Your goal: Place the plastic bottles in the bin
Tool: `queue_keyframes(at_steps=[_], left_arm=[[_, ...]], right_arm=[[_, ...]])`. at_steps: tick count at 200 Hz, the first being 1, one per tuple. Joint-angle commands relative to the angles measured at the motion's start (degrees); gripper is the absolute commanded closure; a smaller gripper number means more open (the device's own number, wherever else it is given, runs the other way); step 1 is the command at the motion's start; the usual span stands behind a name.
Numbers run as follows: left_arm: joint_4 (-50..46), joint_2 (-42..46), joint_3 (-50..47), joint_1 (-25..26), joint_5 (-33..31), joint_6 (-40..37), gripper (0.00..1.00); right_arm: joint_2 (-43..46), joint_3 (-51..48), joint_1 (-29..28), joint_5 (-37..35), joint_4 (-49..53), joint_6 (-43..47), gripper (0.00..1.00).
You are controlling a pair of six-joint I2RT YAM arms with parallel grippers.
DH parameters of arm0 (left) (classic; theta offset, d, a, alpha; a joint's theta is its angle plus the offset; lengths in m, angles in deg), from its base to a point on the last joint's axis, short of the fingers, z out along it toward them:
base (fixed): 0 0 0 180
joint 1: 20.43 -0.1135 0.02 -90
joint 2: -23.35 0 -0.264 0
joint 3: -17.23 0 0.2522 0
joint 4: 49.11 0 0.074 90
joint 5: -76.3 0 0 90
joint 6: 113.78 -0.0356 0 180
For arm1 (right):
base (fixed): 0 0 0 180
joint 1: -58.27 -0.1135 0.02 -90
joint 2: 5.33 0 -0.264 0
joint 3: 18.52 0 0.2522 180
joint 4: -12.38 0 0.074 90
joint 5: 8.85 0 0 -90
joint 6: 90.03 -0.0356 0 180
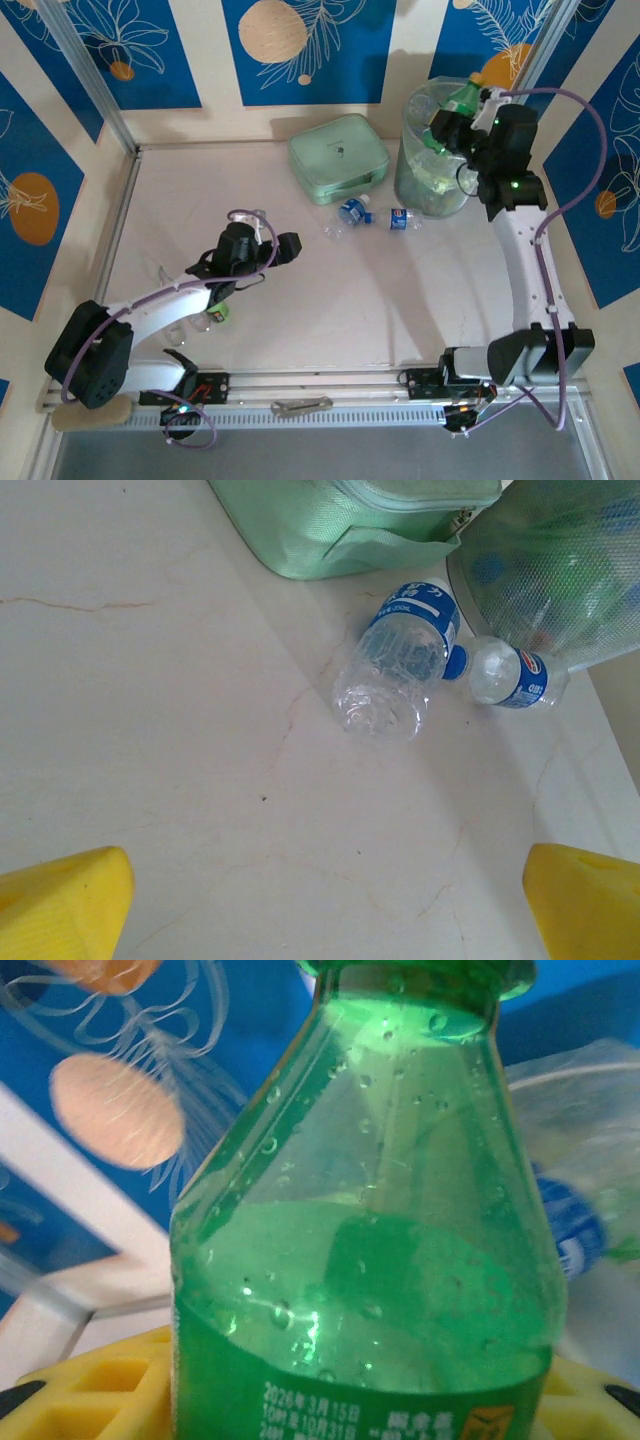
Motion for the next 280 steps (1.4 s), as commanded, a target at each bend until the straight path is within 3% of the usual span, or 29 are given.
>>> queue_keyframes(at_steps=[1,69,150,172,200,221,280], left_arm=[[-1.2,1.1,-0.7,-0.9,-0.9,-1.6,0.01],[-0.4,-0.3,-0.3,-0.9,0.1,-0.6,0.01],[-0.7,-0.5,-0.1,-0.8,0.5,-0.2,0.01],[-0.9,-0.2,-0.2,-0.8,0.3,-0.2,0.01],[-1.1,-0.2,-0.2,-0.8,0.1,-0.4,0.01],[-0.8,-0.5,-0.3,-0.9,0.2,-0.3,0.01],[0.3,-1.8,0.1,-0.8,1.0,0.2,0.01]], right_arm=[[-2.6,2.6,3.1,-2.6,-2.2,-1.9,0.46],[-13.0,10.6,7.4,-3.9,3.0,-6.1,0.45],[-21.1,15.1,7.7,2.1,8.3,-7.6,0.41],[-21.7,15.4,7.6,2.3,8.8,-7.8,0.37],[-21.2,16.1,7.7,1.1,9.0,-7.9,0.19],[-20.6,17.2,7.7,0.0,9.6,-7.2,0.12],[-16.4,18.1,7.2,-3.4,10.6,-3.3,0.09]])
